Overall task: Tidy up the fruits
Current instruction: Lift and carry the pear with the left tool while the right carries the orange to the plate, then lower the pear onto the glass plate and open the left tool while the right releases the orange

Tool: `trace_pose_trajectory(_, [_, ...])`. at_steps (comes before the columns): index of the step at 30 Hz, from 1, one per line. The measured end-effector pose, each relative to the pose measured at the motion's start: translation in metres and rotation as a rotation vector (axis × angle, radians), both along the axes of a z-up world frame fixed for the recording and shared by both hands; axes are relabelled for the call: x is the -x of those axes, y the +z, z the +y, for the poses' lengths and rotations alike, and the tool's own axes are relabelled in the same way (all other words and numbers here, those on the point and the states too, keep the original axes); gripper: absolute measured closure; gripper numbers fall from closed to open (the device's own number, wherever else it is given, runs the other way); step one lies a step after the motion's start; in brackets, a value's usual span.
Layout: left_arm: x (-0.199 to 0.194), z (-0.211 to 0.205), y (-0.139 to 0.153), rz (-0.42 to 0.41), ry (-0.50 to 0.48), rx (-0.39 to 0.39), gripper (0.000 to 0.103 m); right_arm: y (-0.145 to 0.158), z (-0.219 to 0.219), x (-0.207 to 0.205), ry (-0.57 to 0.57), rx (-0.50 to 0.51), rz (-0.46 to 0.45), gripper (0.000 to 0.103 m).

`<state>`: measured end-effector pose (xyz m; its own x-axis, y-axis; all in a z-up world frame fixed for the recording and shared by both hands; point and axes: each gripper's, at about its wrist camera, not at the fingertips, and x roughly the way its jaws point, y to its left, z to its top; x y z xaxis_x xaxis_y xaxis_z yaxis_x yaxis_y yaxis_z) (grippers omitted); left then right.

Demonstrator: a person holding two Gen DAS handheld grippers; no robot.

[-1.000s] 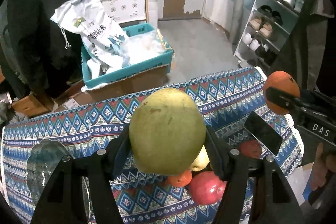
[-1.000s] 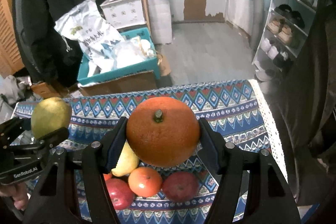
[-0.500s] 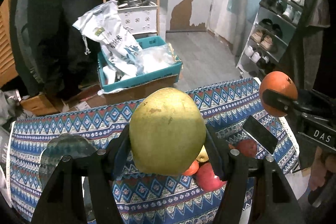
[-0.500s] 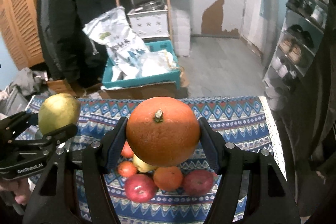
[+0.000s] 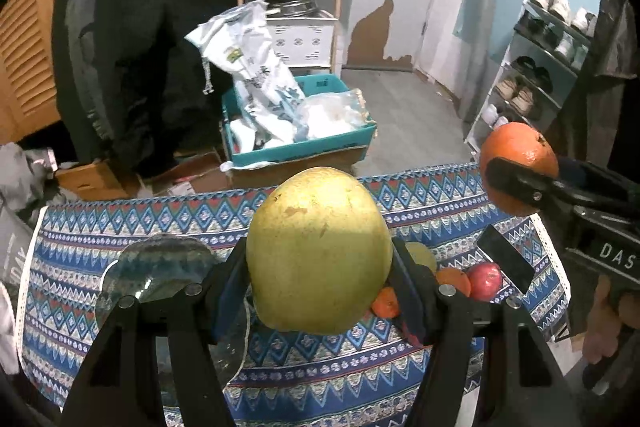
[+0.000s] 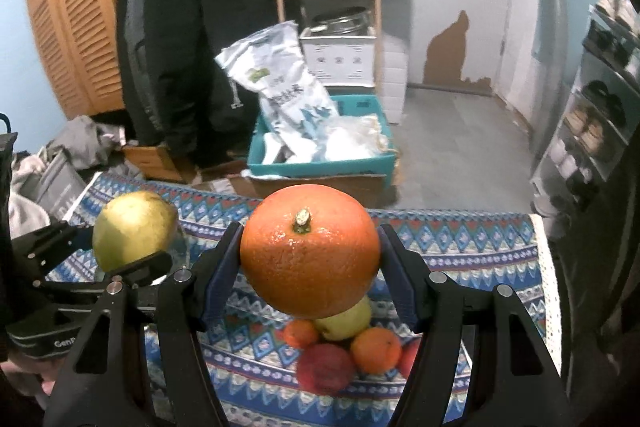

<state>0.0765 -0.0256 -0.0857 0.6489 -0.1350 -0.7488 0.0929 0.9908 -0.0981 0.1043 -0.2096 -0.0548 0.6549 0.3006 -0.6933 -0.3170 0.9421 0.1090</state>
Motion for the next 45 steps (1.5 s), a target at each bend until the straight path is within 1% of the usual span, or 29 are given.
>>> trace_pose_trajectory(11, [0.011,0.058,-0.008,0.015,0.106,0.013,0.035,-0.01,0.063,-0.006,0.106,-0.014,0.044,0.036])
trace_pose_trajectory(29, [0.032,0.152,-0.036,0.064,0.268,0.039,0.035,-0.03,0.169,-0.014,0.25,0.005,0.108,0.036])
trace_pose_trajectory(35, [0.033,0.178,-0.055,0.111,0.313,0.059,0.035,-0.042,0.203,-0.017,0.297,0.014,0.141,0.036])
trace_pose_trajectory(45, [0.03,0.203,-0.102,0.213,0.357,0.05,0.035,-0.087,0.243,-0.027,0.336,0.048,0.236,0.036])
